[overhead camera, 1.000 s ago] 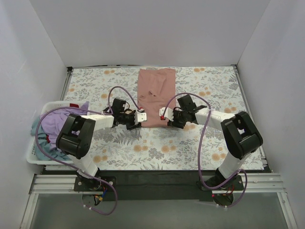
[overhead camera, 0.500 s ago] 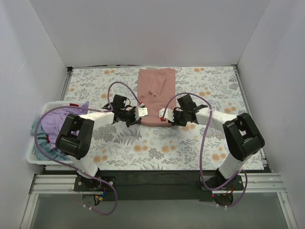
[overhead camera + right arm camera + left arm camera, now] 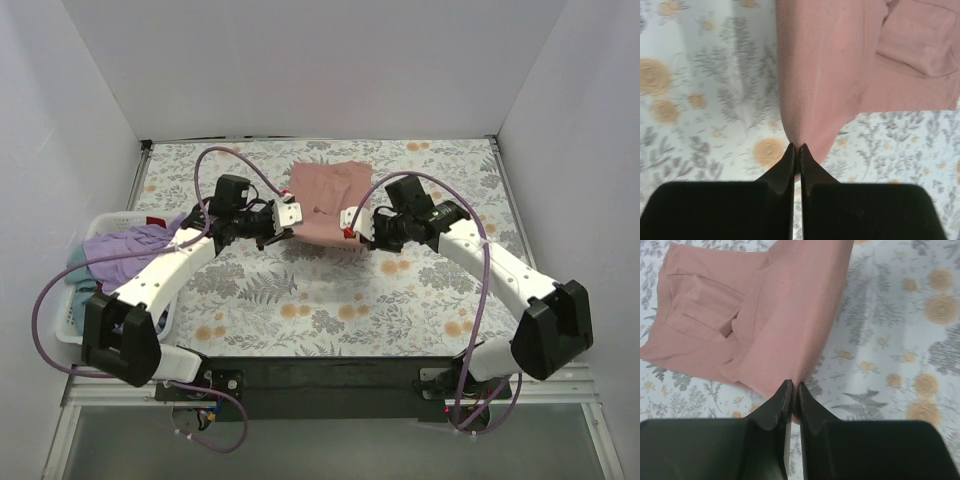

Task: Fold and stack the t-shirts
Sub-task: Fold the tshirt

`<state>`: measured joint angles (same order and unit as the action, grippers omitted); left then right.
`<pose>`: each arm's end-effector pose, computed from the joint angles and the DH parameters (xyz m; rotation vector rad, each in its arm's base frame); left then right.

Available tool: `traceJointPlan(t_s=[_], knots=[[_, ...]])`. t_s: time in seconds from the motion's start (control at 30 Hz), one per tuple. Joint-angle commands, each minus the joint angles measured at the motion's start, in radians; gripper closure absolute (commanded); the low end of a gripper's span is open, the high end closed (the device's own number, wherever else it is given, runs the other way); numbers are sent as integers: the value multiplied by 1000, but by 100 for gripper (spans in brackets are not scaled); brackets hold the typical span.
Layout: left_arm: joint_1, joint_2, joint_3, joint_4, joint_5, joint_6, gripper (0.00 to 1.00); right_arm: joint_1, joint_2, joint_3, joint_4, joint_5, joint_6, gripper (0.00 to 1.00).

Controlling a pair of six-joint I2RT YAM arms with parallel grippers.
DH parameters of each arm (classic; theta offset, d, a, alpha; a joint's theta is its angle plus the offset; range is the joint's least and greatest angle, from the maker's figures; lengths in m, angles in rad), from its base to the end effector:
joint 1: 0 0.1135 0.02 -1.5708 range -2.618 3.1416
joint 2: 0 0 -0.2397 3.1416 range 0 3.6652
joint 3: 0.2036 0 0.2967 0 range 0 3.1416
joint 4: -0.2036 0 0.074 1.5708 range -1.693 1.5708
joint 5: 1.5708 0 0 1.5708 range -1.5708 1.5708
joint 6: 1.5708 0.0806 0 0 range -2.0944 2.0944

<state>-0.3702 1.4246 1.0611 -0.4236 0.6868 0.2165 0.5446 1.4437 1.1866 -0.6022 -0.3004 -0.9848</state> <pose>0.3304 -0.1830 0.2068 0.9779 2.0769 -0.8817 0.3165 0.2196 0.2210 -1.7455 1.6259 0.1585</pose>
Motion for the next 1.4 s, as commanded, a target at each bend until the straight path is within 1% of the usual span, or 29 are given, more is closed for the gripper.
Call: traceJointPlan(t_s=[0.0, 0.03, 0.07, 0.1, 0.13, 0.2, 0.23, 0.3, 0.43, 0.6, 0.73, 0.9, 1.03, 1.07, 1.13, 1.17, 1.23, 1.27, 1.37], knots=[[-27, -139, -38, -209, 68, 41, 100, 75, -125, -48, -218, -35, 69, 99], [-41, -200, -42, -251, 104, 44, 100, 96, -153, -59, -243, -48, 83, 99], [-42, -228, -38, -297, 127, 49, 100, 135, -179, -59, -267, -57, 96, 99], [-44, -254, -32, -376, 144, 46, 100, 149, -219, -48, -319, -65, 130, 99], [-45, -282, -26, -406, 167, 38, 100, 156, -233, -33, -338, -77, 142, 99], [-45, -331, -1, -435, 165, 9, 100, 158, -244, 22, -379, -108, 150, 99], [-45, -335, 10, -434, 145, -20, 100, 158, -237, 37, -389, -111, 147, 99], [-45, -310, 46, -432, 126, -22, 100, 158, -203, 76, -395, -103, 130, 99], [-29, -224, 66, -374, 88, -19, 100, 146, -111, 140, -398, -97, 103, 99], [23, -120, 80, -288, 108, -3, 100, 80, 7, 206, -393, -121, 35, 99], [48, -40, 111, -271, 128, 18, 100, 22, 95, 274, -398, -157, -2, 99], [80, 51, 200, -280, 161, 38, 100, -18, 190, 361, -406, -161, -61, 99], [108, 152, 278, -290, 171, 58, 100, -52, 270, 412, -404, -163, -123, 99], [112, 198, 287, -287, 168, 63, 100, -61, 311, 421, -404, -164, -133, 99], [123, 240, 306, -264, 178, 60, 100, -86, 360, 456, -406, -167, -158, 99], [126, 258, 309, -250, 171, 57, 100, -93, 415, 470, -406, -163, -166, 99], [132, 315, 309, -186, 161, 32, 100, -118, 473, 519, -403, -158, -182, 99], [134, 357, 312, -149, 154, 26, 100, -127, 531, 540, -403, -160, -190, 99], [136, 419, 323, -95, 143, -9, 100, -153, 640, 620, -400, -161, -199, 99]])
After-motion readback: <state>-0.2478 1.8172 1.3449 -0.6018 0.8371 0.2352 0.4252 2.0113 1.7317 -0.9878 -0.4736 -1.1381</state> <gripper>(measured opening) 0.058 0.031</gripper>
